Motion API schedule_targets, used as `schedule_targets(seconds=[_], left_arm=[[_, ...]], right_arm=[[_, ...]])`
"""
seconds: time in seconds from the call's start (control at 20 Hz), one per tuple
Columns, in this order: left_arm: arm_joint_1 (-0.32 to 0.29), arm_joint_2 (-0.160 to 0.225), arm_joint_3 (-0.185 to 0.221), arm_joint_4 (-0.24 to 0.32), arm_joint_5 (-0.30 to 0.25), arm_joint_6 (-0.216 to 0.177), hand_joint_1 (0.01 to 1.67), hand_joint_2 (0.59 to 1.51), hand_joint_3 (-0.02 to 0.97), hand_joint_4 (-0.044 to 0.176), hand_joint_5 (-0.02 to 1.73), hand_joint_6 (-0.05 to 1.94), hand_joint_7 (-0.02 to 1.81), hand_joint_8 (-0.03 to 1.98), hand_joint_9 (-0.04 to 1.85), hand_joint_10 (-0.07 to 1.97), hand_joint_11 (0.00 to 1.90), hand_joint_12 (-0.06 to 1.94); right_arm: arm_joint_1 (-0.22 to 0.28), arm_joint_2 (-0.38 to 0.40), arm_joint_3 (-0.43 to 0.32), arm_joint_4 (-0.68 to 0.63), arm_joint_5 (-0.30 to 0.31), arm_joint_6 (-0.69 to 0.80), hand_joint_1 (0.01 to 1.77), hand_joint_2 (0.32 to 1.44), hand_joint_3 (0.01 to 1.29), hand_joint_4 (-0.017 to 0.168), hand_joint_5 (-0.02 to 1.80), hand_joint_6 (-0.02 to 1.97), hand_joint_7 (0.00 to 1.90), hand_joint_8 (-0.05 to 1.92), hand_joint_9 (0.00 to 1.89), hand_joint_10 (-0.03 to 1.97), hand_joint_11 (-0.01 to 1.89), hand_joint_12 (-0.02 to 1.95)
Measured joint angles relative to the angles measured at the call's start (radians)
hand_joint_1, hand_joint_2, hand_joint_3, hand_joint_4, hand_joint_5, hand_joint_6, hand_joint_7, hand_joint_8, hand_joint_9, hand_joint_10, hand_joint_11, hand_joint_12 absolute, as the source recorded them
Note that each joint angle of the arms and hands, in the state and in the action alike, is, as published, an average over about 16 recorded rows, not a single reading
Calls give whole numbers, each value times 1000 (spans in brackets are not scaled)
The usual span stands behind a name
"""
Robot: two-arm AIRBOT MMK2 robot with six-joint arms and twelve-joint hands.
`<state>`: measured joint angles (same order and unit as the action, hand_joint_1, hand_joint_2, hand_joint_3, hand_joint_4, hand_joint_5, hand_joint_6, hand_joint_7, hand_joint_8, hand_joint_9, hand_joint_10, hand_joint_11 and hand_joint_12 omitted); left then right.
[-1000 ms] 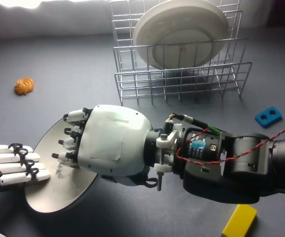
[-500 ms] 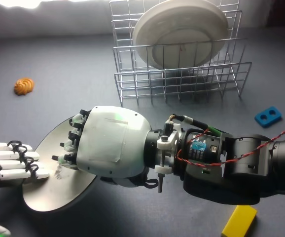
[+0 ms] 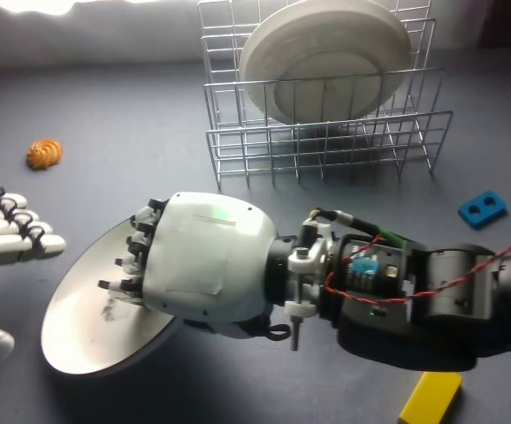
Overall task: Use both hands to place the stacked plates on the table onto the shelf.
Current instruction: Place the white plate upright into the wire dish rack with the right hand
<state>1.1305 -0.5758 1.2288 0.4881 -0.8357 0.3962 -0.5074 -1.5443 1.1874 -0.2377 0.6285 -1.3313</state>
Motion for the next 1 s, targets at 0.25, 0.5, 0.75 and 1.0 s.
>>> schedule_targets(seconds=[0.25,0.5,0.75,1.0], left_arm=[[-25,18,14,-34,-10,0,19,1171,17,1,77,8,92,3,68,12,20,0],[-44,29,25,-41,-15,-1,19,1173,17,2,79,8,89,3,67,12,22,0],[-50,32,31,-39,-18,-1,19,1175,17,2,78,7,89,3,64,12,20,0],[-52,32,32,-30,-22,-1,20,1177,17,2,89,7,103,3,81,11,21,0]], right_arm=[[5,78,-73,-13,-11,4,1219,1020,11,-8,807,868,954,933,965,1124,836,1334],[20,189,-169,-28,-30,19,1248,1021,11,-6,850,879,980,910,977,1130,836,1316],[47,321,-270,-42,-47,67,1280,1022,12,-4,886,924,1003,904,977,1133,833,1317],[89,439,-339,-55,-71,181,1298,1023,12,-3,897,971,1009,924,968,1151,831,1317]])
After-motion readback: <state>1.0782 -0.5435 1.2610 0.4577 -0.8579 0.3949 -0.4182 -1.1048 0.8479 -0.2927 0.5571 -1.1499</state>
